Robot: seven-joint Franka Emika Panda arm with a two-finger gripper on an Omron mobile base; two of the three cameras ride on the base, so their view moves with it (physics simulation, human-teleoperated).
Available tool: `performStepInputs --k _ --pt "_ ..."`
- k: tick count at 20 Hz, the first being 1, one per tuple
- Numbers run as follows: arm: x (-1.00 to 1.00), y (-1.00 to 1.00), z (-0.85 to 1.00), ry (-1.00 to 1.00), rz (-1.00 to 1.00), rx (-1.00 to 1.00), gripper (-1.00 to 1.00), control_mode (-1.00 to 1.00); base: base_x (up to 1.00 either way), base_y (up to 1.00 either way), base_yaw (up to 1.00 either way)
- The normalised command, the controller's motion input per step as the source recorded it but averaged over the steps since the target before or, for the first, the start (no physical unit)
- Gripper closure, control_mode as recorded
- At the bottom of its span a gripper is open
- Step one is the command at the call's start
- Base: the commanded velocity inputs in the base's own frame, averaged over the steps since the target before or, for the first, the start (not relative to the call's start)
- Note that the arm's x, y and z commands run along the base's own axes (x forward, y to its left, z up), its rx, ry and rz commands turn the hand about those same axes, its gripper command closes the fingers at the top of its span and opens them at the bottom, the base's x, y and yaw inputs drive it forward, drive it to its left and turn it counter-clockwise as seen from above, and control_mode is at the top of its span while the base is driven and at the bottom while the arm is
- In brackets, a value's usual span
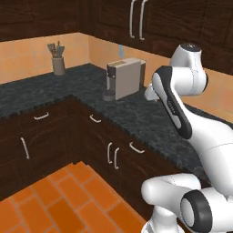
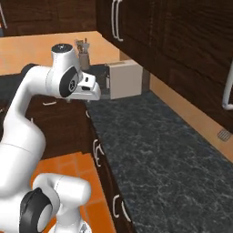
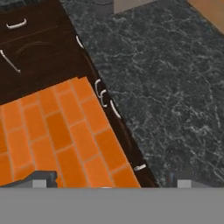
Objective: Take a straw from the drawer in front and place it inside the glass cup on the dining counter.
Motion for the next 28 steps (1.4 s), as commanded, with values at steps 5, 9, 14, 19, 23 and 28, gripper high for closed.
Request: performStepInputs --k 5,9,14,19,23,28 --pt "0.0 0.0 0.0 0.0 0.0 0.0 -1.0 1.0 0.0 -0.64 0.36" --pt "-0.09 0.14 0.0 0.0 0.19 -0.02 -1.0 -1.0 0.0 0.0 0.0" --pt "-0.02 0.91 -0.14 0.0 0.01 -0.23 -1.0 -1.0 0.0 0.0 0.0" --pt "0.05 0.78 -0.45 0.0 0.0 -0.33 -1.0 -1.0 0.0 0.0 0.0" --pt "0.17 0.58 -0.7 0.0 0.0 -0.37 -1.0 -1.0 0.0 0.0 0.0" --pt "0.32 0.32 -0.79 0.0 0.0 -0.37 -1.0 -1.0 0.0 0.0 0.0"
